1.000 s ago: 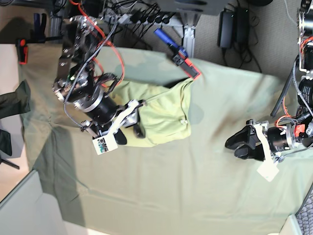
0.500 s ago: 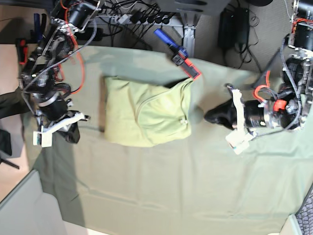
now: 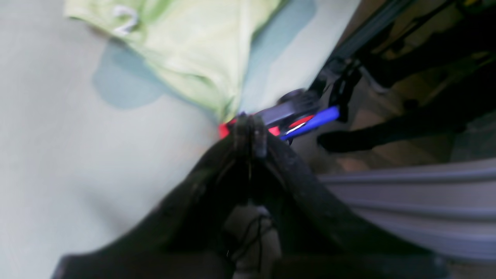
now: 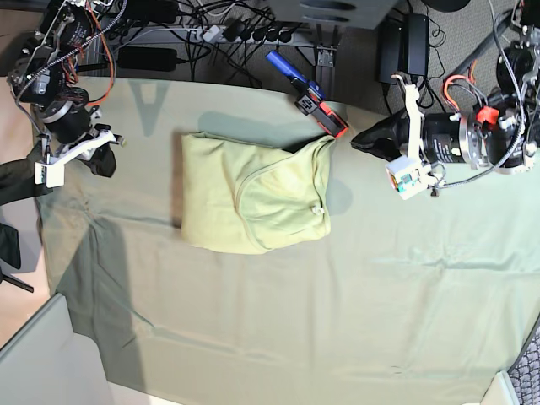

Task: Fold the T-shirt properly
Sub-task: 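Press and tuck the bundle edges with both grippers to square it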

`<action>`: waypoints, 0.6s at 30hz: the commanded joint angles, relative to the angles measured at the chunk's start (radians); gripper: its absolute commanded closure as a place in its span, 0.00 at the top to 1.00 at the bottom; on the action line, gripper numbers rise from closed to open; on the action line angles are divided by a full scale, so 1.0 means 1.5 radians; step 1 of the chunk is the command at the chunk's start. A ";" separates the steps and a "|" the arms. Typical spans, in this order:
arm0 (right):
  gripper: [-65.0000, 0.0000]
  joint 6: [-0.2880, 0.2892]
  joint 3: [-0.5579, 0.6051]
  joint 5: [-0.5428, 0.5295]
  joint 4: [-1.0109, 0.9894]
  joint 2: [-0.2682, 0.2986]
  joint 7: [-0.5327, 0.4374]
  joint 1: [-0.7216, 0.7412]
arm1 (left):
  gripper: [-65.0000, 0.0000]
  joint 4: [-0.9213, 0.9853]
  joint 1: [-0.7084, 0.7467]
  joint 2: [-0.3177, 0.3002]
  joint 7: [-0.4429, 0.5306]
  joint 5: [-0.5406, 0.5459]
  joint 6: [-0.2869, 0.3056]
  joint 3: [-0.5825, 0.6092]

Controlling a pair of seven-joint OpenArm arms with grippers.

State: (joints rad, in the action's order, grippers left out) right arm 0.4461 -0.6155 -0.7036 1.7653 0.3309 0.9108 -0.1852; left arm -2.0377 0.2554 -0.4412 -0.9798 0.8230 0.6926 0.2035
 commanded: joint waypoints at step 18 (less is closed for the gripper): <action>0.00 0.047 0.200 0.066 -0.302 -0.025 -0.071 0.369 | 0.00 0.122 -0.139 0.210 0.142 -0.385 -0.069 0.302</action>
State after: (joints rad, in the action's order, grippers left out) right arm 0.4522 -0.3122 -0.5919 1.2953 0.2817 0.8253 0.3435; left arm -1.8431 0.0490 -0.1337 -0.7830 0.2321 0.5907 0.6544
